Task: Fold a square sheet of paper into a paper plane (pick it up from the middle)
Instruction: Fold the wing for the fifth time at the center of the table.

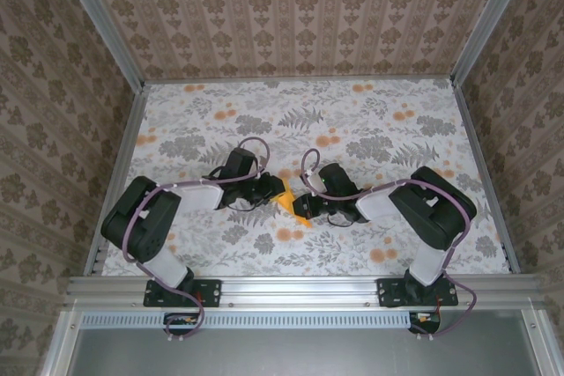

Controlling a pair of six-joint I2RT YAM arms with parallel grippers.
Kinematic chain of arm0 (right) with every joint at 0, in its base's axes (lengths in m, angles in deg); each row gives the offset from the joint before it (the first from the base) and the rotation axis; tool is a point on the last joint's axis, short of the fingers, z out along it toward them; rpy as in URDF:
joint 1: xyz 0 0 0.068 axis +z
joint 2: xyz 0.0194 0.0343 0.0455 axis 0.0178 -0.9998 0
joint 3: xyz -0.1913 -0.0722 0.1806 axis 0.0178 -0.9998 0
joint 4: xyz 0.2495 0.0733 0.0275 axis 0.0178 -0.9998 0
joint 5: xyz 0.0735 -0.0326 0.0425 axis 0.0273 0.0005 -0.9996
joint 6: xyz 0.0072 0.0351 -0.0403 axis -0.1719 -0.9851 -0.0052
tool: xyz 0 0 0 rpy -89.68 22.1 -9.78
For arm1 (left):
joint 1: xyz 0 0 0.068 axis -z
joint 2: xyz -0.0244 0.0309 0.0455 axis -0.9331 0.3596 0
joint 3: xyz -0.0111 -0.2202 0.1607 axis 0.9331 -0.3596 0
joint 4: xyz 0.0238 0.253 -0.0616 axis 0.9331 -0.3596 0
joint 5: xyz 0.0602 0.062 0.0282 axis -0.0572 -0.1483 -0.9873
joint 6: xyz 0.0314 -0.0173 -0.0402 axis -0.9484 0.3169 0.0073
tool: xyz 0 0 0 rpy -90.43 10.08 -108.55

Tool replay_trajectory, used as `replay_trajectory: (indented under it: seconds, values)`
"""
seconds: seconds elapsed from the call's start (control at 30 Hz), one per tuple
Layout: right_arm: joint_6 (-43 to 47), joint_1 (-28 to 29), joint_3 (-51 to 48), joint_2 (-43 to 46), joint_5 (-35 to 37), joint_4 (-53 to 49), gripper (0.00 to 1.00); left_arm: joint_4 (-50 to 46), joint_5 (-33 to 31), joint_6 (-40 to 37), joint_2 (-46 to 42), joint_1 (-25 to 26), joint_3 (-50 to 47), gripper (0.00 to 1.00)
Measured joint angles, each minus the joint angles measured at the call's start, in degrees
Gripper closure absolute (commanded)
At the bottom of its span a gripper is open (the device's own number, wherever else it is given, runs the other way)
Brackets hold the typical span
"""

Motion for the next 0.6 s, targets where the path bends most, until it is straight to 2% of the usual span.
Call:
replay_trajectory:
  seconds: [0.2,0.6]
  values:
    - [-1.11,0.0,0.24,0.11,-1.03,-0.09,0.79,-0.04,0.17,-0.2,-0.2,0.0,-0.76,0.78]
    - [1.05,0.13,0.5,6.78,0.94,-8.46,0.72,-0.04,0.17,-0.35,-0.13,0.0,-0.81,0.79]
